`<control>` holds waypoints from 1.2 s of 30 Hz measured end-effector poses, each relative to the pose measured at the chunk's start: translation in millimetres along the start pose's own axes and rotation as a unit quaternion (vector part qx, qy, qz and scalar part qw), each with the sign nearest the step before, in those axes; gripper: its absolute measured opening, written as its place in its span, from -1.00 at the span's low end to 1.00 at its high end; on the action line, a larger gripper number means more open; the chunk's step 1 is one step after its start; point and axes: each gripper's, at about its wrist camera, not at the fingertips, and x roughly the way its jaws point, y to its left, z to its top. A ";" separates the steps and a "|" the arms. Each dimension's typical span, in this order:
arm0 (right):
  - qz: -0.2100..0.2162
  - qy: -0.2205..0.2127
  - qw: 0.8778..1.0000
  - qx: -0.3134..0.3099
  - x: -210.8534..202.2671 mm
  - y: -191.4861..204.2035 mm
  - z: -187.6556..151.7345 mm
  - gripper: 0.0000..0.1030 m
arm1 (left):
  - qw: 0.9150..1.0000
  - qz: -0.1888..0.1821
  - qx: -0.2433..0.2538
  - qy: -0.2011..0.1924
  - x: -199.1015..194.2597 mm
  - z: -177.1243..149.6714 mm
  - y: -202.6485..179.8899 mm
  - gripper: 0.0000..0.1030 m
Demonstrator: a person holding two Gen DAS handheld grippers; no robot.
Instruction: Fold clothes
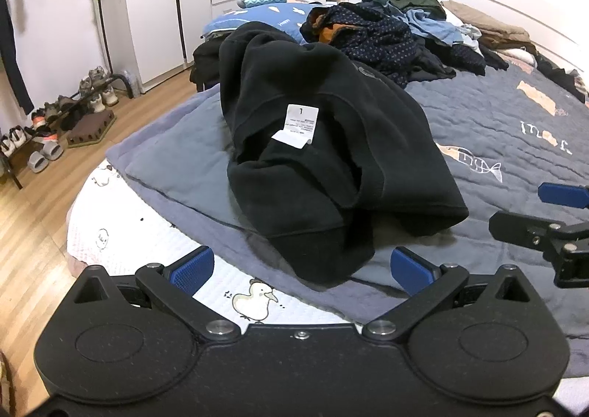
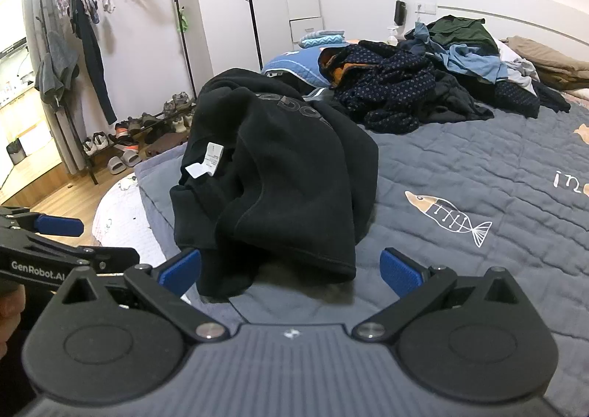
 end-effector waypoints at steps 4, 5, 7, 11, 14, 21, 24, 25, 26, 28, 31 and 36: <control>0.001 0.000 1.000 0.002 0.7 -3.6 -0.4 1.00 | 1.000 0.008 0.016 -0.009 -7.0 -1.4 -4.1 1.00; 0.000 0.001 1.000 0.002 1.2 -5.0 -0.5 1.00 | 1.000 0.009 0.013 -0.004 -6.0 0.9 -3.8 1.00; -0.002 0.001 1.000 0.000 1.2 -2.4 1.6 1.00 | 1.000 0.011 0.014 -0.004 -5.3 0.5 -3.8 1.00; -0.003 0.002 1.000 -0.002 -1.2 1.4 0.4 1.00 | 1.000 0.016 0.015 -0.001 -1.6 1.2 -7.0 1.00; 0.000 0.001 1.000 0.001 -0.7 -2.3 0.1 1.00 | 1.000 0.015 0.016 -0.002 -2.4 1.3 -7.3 1.00; -0.001 0.000 1.000 0.001 0.5 -1.8 -0.3 1.00 | 1.000 -0.003 0.015 -0.007 -3.0 1.8 -5.4 1.00; -0.001 0.000 1.000 0.001 0.4 -1.5 -0.4 1.00 | 1.000 -0.015 0.009 -0.006 -2.6 1.9 -3.5 1.00; -0.001 0.000 1.000 0.001 0.2 -1.4 -0.5 1.00 | 1.000 -0.020 0.005 -0.006 -2.4 1.9 -2.4 1.00; -0.001 0.000 1.000 0.001 0.3 -1.2 -0.6 1.00 | 1.000 -0.021 0.002 -0.005 -2.4 2.0 -1.7 1.00; -0.001 0.000 1.000 0.000 0.9 -0.5 -0.9 1.00 | 1.000 -0.024 -0.004 -0.005 -2.5 2.2 -0.2 1.00; -0.001 0.000 1.000 0.000 0.3 -0.4 -0.2 1.00 | 1.000 -0.023 -0.004 -0.011 -3.7 2.3 -0.1 1.00; -0.001 0.001 1.000 0.000 -0.1 0.1 0.2 1.00 | 1.000 -0.019 -0.002 -0.011 -3.6 1.7 -1.5 1.00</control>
